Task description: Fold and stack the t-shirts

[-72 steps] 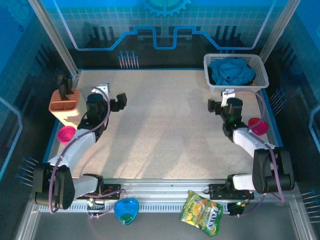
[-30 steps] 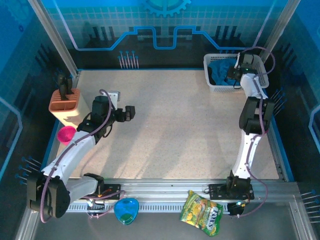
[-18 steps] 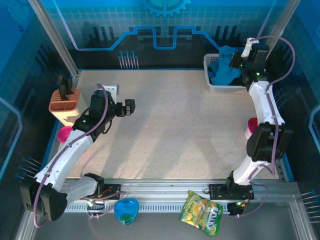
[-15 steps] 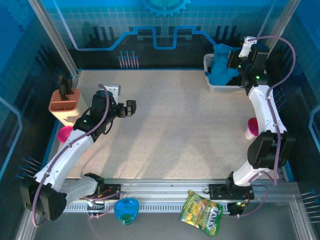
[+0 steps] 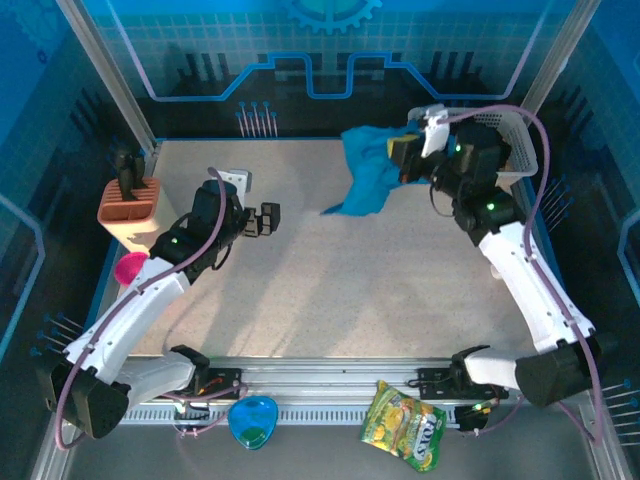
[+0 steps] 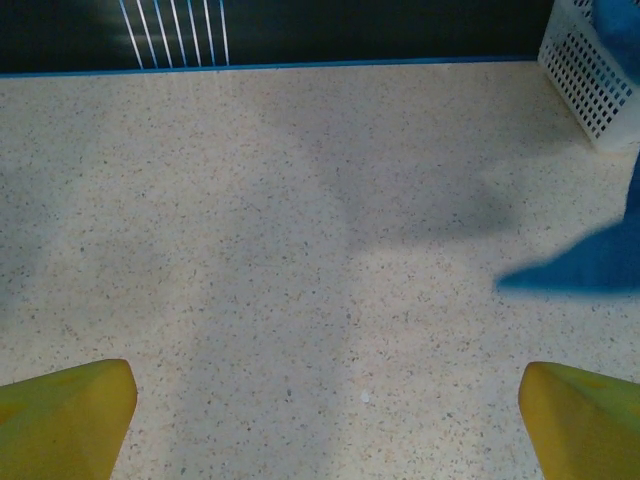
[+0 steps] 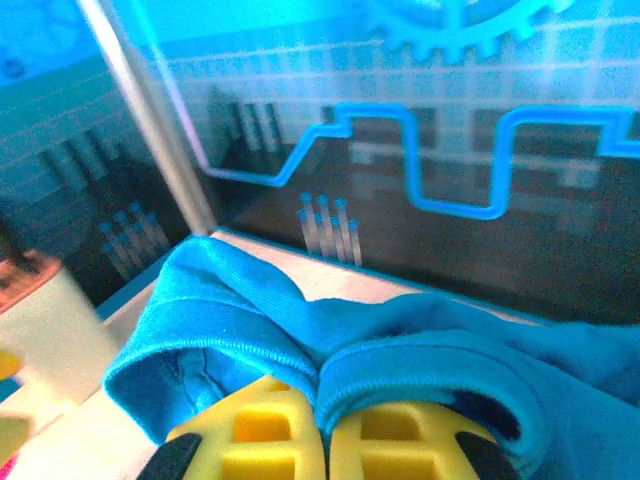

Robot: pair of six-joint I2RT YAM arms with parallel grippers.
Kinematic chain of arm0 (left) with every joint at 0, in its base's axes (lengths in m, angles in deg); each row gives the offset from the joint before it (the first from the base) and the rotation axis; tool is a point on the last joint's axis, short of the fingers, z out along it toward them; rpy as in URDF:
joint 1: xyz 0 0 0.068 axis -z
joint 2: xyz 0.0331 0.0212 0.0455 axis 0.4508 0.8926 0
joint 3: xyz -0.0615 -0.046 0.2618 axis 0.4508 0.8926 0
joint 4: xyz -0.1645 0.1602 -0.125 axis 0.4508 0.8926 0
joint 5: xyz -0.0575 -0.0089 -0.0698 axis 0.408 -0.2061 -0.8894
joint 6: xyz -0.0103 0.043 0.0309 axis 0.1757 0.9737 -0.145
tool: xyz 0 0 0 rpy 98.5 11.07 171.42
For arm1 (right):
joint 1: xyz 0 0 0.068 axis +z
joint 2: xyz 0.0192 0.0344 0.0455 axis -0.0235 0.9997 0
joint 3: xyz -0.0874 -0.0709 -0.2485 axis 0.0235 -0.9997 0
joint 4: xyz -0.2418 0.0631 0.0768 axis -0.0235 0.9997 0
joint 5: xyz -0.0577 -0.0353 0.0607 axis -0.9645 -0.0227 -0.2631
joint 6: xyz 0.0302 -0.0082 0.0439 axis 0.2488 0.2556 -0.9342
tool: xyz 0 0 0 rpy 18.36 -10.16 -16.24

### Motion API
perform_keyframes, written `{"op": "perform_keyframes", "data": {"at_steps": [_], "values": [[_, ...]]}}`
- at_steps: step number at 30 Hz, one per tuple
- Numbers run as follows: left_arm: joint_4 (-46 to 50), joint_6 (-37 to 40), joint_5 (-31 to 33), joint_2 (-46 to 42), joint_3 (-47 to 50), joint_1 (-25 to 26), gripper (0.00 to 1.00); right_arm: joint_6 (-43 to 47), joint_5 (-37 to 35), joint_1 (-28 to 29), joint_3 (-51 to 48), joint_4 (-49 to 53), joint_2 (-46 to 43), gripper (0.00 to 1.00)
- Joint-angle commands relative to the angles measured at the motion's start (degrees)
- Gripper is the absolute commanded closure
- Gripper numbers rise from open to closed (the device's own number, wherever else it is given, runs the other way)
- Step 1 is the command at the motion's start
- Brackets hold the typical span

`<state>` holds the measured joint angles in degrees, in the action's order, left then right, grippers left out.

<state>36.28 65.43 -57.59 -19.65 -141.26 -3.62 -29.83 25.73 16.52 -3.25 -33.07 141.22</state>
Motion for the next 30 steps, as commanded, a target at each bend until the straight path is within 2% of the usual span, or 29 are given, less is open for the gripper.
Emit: {"op": "perform_keyframes", "data": {"at_steps": [1, 7, 13, 18, 24, 28, 30], "values": [[2.90, 0.57, 2.05, -2.24, -2.84, 1.03, 0.01, -3.41, -3.96, 4.12, -4.96, -0.43, -3.25, 1.00], [5.41, 0.65, 2.22, -4.09, -5.02, 2.43, 0.01, -13.00, -6.21, 10.04, -12.98, 1.83, -4.56, 1.00], [6.23, -0.82, 2.07, -5.17, -4.34, 5.53, 0.01, -24.15, -8.38, 16.03, -18.53, 7.05, -0.16, 1.00], [7.20, -2.57, 2.17, -3.94, -2.83, 8.81, 0.01, -33.68, -2.80, 18.71, -22.23, 6.06, 5.01, 1.00], [6.30, -4.20, 2.36, -0.90, -1.13, 12.48, 0.01, -35.90, -0.07, 25.18, -19.37, 5.31, 12.54, 1.00], [5.24, -4.81, 2.13, 0.93, -0.74, 13.37, 0.01, -36.80, 1.65, 26.19, -18.02, 3.75, 14.22, 1.00], [5.46, -5.02, 2.00, 2.19, -1.06, 13.47, 0.01, -36.03, -0.66, 26.23, -17.21, 6.23, 14.16, 1.00]]}}
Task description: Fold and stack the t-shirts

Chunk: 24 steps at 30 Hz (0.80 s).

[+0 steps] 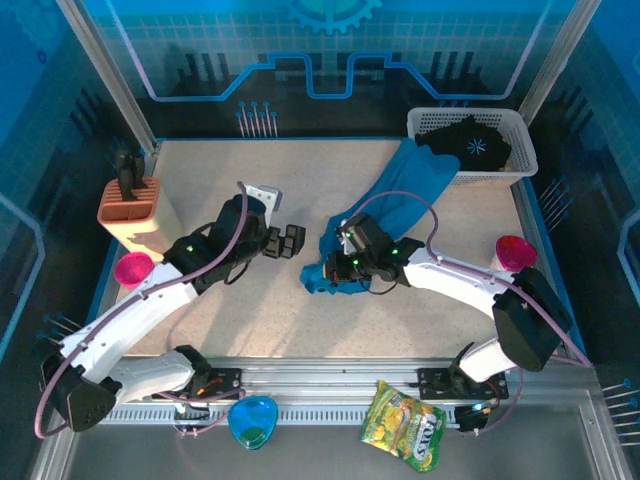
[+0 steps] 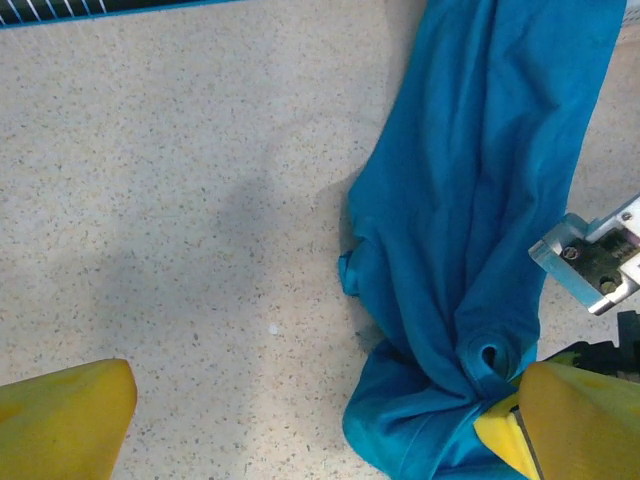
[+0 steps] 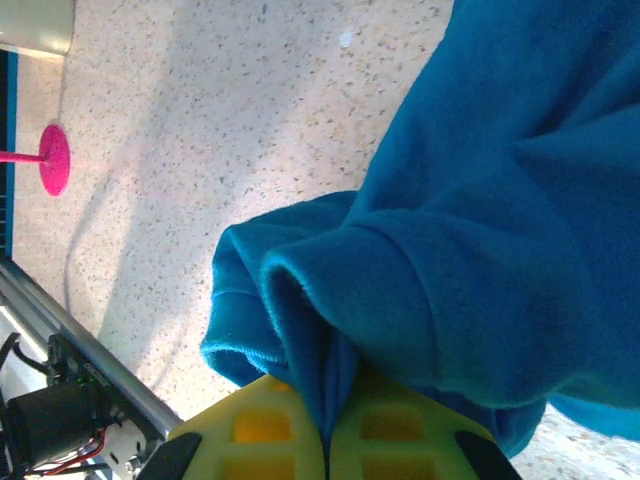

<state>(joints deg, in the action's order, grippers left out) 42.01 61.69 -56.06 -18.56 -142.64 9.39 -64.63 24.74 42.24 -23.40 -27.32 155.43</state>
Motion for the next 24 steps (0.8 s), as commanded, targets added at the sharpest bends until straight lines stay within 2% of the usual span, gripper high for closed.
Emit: {"op": "perform_keyframes", "data": {"at_steps": [1, 3, 6, 7, 10, 13, 18, 22, 24], "values": [[-0.10, -1.54, 0.42, 1.86, 0.12, 0.51, 0.01, -0.85, -2.35, 0.40, 3.34, 2.61, -0.30, 1.00], [-0.39, -2.71, -0.07, 3.52, 0.17, 0.63, 0.01, -0.33, -5.89, -0.14, 3.44, 5.67, -0.91, 0.99], [-1.68, -4.86, -2.26, 6.94, 0.81, 1.20, 0.01, 0.91, -8.63, -1.71, 2.96, 9.61, -2.72, 0.51], [-2.24, -5.48, -2.89, 8.39, 0.95, 1.59, 0.01, 1.39, -10.10, -2.08, 2.83, 10.94, -3.67, 0.41], [-4.20, -6.54, -4.60, 12.77, 1.38, 3.19, 0.01, 3.20, -15.70, -4.18, 2.74, 16.48, -7.92, 0.20], [-6.50, -6.98, -4.90, 17.71, 1.58, 4.73, 0.01, 4.92, -19.58, -7.95, 2.36, 21.08, -12.07, 0.18], [-7.35, -9.15, -6.02, 27.67, -0.87, 5.55, 0.04, 8.11, -19.74, -17.71, -1.26, 21.34, -16.87, 0.18], [-9.80, -10.76, -7.82, 34.91, -2.75, 6.77, 0.12, 12.21, -19.05, -28.23, -1.42, 17.54, -13.96, 0.19], [-10.31, -11.24, -8.23, 37.99, -3.95, 7.54, 0.20, 14.11, -18.55, -32.28, -0.45, 14.14, -10.23, 0.19]]}}
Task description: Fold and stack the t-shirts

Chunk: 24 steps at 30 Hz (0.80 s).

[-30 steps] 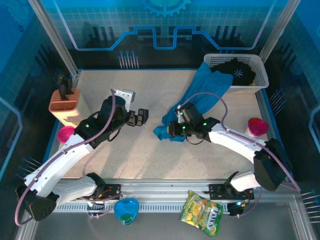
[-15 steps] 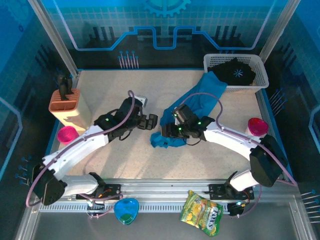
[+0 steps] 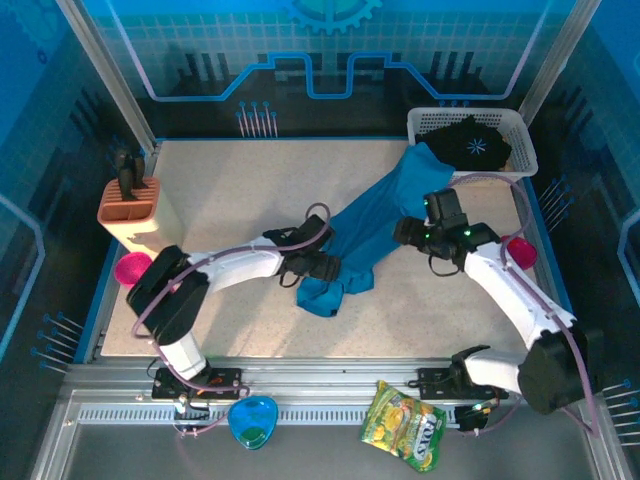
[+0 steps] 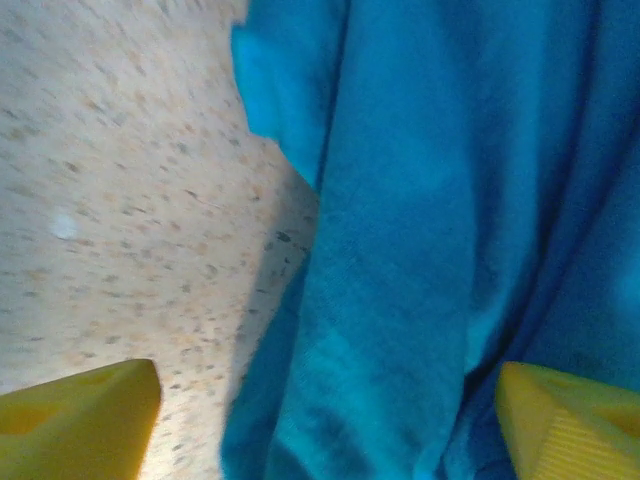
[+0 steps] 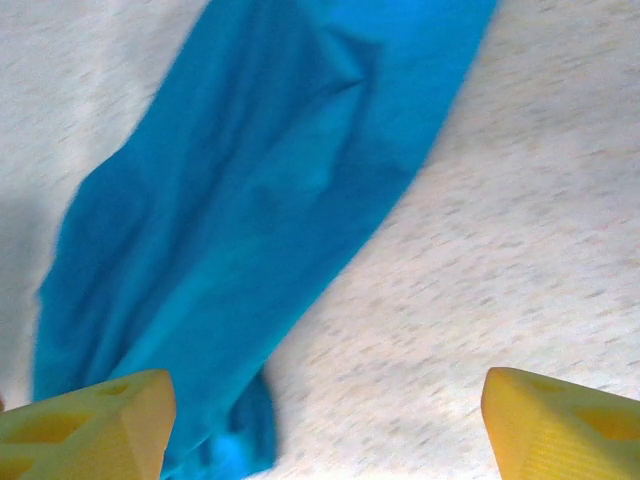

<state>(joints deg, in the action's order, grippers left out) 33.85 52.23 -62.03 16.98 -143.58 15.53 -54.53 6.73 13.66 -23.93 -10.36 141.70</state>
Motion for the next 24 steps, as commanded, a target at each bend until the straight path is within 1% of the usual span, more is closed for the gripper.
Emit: {"op": "perform_keyframes", "data": {"at_steps": [1, 2, 3, 5, 6, 7, 8, 9, 11, 12, 14, 16, 18, 20, 24], "values": [[-2.13, -1.91, -2.49, 3.90, -3.72, 1.74, 0.26, 4.97, 0.33, -5.47, 0.72, -5.01, 5.84, 0.19], [-1.97, -2.09, -2.53, 4.91, -4.25, 2.16, 0.32, 5.70, 1.02, -6.79, 1.29, -7.04, 8.13, 0.19], [-1.68, -2.15, -2.53, 5.89, -4.87, 2.48, 0.40, 6.09, 1.67, -8.31, 2.17, -8.96, 11.11, 0.18], [-0.84, -2.55, -2.48, 7.02, -5.75, 3.06, 0.60, 6.88, 3.40, -10.83, 4.07, -13.00, 16.81, 0.18], [-0.48, -2.78, -2.68, 7.18, -5.92, 3.13, 0.80, 6.90, 4.18, -12.01, 5.35, -14.73, 19.90, 0.18], [-0.08, -3.03, -2.56, 7.02, -6.01, 3.28, 0.92, 6.94, 5.14, -12.97, 6.60, -16.55, 22.74, 0.18], [0.10, -3.15, -2.34, 6.70, -5.88, 3.43, 0.98, 7.02, 6.15, -13.59, 7.58, -18.23, 25.08, 0.19], [0.27, -3.13, -2.06, 6.14, -5.60, 3.60, 1.00, 7.11, 6.89, -14.09, 8.82, -19.71, 27.35, 0.21], [0.88, -3.06, -1.08, 4.75, -5.15, 3.79, 1.00, 7.33, 8.52, -14.56, 11.18, -21.81, 30.92, 0.28], [1.22, -3.05, -0.64, 3.88, -4.73, 3.89, 1.00, 7.42, 9.39, -14.65, 12.52, -22.53, 32.38, 0.34], [1.54, -3.12, -0.13, 2.28, -3.93, 3.90, 1.00, 7.38, 11.24, -14.61, 14.52, -23.76, 34.56, 0.49], [1.73, -3.14, 0.03, 0.38, -3.18, 3.96, 1.00, 6.72, 13.16, -14.51, 16.01, -24.28, 35.88, 0.71], [1.97, -3.21, 0.17, -1.22, -2.61, 3.93, 1.00, 6.25, 14.47, -14.14, 16.45, -24.68, 36.01, 0.87], [2.34, -3.39, 0.52, -2.77, -2.08, 4.03, 1.00, 6.23, 15.01, -13.24, 16.29, -25.16, 35.21, 1.00], [3.04, -3.56, 1.60, -5.94, -1.31, 4.05, 1.00, 6.50, 15.87, -9.78, 16.10, -24.49, 33.02, 1.00]]}}
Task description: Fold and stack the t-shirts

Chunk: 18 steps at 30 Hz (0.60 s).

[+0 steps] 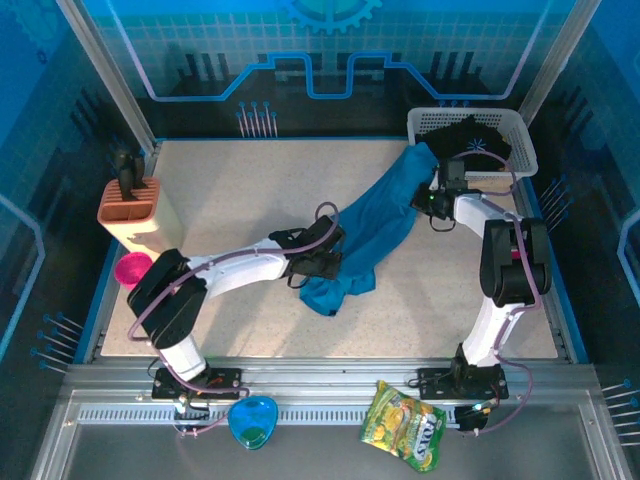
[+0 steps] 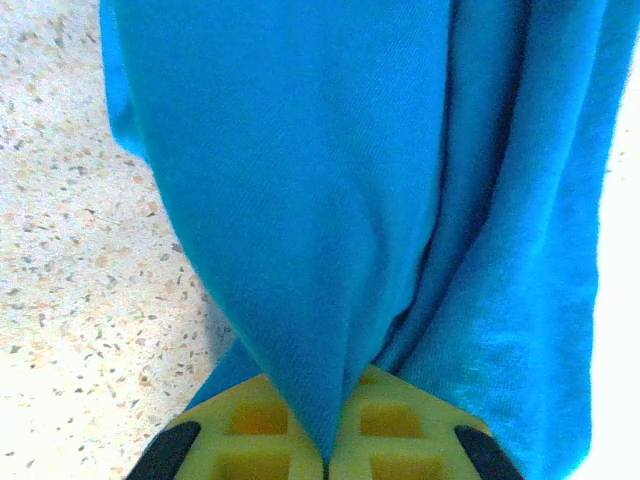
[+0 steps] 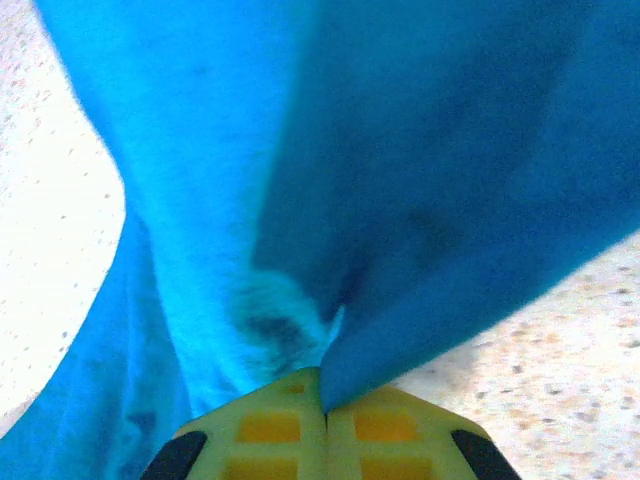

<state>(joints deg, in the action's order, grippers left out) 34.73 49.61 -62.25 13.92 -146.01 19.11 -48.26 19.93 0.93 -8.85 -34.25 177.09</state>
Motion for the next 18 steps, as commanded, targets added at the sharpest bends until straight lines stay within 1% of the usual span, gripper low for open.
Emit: {"op": "perform_keyframes", "data": {"at_steps": [1, 4, 7, 10, 13, 15, 18], "values": [[2.63, -0.78, 2.26, -3.52, 1.08, 0.48, 1.00, 0.11, 2.95, 4.03, 0.93, -0.48, -2.92, 1.00], [4.25, -0.39, 4.23, -5.84, 0.90, 0.48, 1.00, -0.43, 2.94, 9.04, 1.31, -0.01, -4.18, 1.00], [5.96, -0.23, 6.56, -8.14, 0.64, 0.47, 1.00, -1.48, 2.53, 14.71, 3.18, 0.63, -3.40, 1.00], [7.93, -0.37, 9.30, -10.87, 0.46, 0.42, 1.00, -2.85, 3.53, 20.08, 7.21, 1.69, 0.00, 1.00], [10.14, -1.06, 12.89, -14.74, 0.77, 0.47, 1.00, -3.73, 4.39, 24.54, 13.93, 4.35, 5.35, 1.00], [12.07, -1.85, 16.10, -18.09, 0.94, 0.45, 1.00, -3.76, 4.52, 27.24, 18.99, 6.63, 9.20, 1.00], [16.38, -3.49, 21.39, -23.19, 0.43, 0.45, 1.00, -3.91, 4.63, 30.01, 24.19, 8.96, 12.70, 1.00]]}}
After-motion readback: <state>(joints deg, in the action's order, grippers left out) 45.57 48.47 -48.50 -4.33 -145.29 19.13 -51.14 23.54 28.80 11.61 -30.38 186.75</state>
